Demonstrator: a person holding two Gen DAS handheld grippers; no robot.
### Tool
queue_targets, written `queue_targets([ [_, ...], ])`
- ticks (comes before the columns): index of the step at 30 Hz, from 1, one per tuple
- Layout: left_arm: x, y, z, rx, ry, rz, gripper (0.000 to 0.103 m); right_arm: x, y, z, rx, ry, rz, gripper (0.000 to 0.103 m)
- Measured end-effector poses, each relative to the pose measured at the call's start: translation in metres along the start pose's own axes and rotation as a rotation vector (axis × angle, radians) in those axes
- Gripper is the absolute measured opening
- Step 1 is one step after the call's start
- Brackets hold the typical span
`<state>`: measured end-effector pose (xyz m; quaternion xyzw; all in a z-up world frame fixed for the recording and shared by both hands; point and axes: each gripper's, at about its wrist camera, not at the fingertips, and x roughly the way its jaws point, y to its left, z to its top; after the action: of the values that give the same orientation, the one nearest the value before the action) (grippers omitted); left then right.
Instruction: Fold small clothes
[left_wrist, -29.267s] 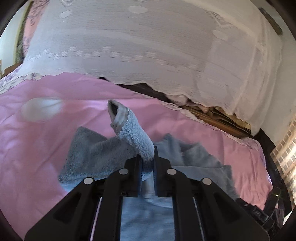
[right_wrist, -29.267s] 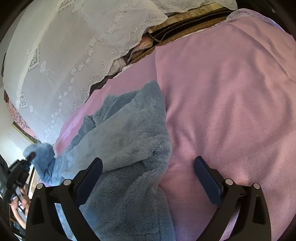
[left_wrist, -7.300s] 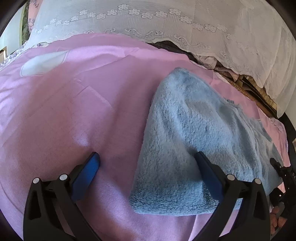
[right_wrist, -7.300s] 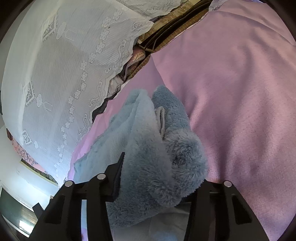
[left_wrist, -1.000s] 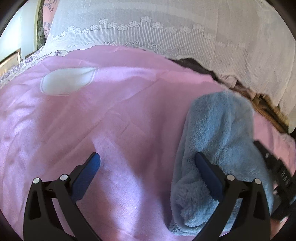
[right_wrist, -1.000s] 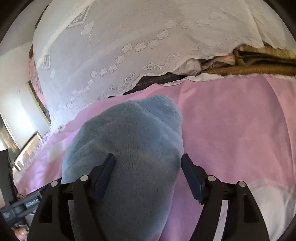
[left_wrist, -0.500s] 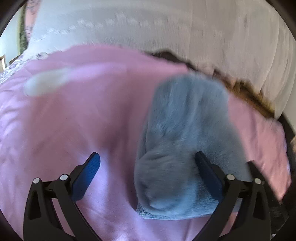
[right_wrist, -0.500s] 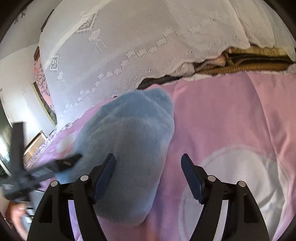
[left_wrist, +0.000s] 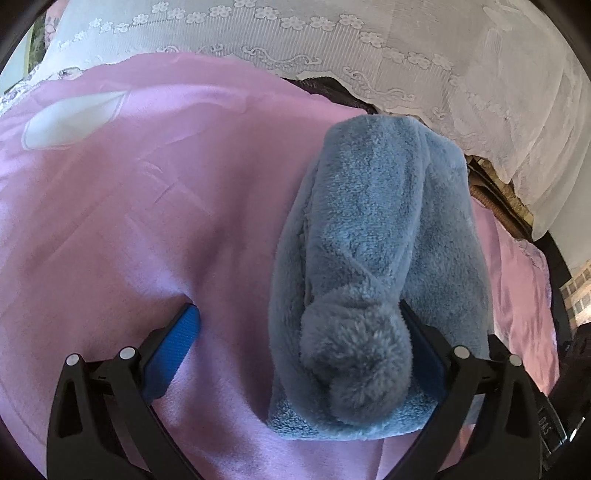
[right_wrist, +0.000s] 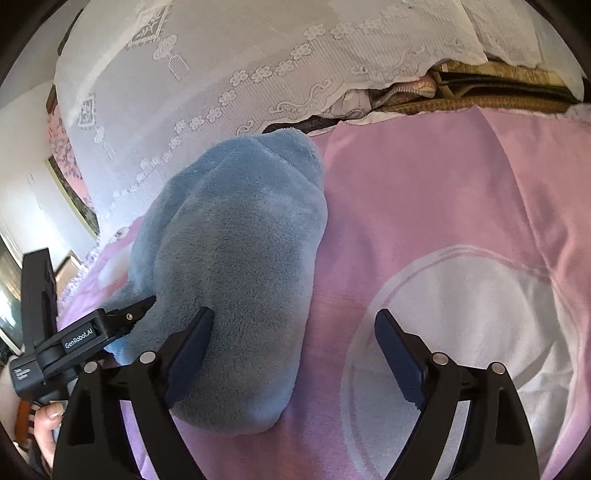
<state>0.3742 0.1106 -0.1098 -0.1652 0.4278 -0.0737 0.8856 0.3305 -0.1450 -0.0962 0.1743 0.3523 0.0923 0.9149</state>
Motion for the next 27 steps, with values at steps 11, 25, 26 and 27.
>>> queue_targets([
  [11,-0.006,0.009,0.012,-0.128,0.079,-0.273,0.098,-0.008,-0.022,-0.001,0.139,0.005,0.198,0.089],
  [25,0.017,-0.001,0.002,-0.068,0.126,-0.259,0.099,0.010,-0.017,0.002,0.193,0.063,0.284,0.090],
  [26,0.017,-0.001,0.002,-0.066,0.122,-0.256,0.099,0.014,-0.015,0.004,0.194,0.067,0.285,0.090],
  [27,0.017,-0.001,0.002,-0.063,0.118,-0.252,0.099,0.016,-0.015,0.005,0.195,0.068,0.287,0.090],
])
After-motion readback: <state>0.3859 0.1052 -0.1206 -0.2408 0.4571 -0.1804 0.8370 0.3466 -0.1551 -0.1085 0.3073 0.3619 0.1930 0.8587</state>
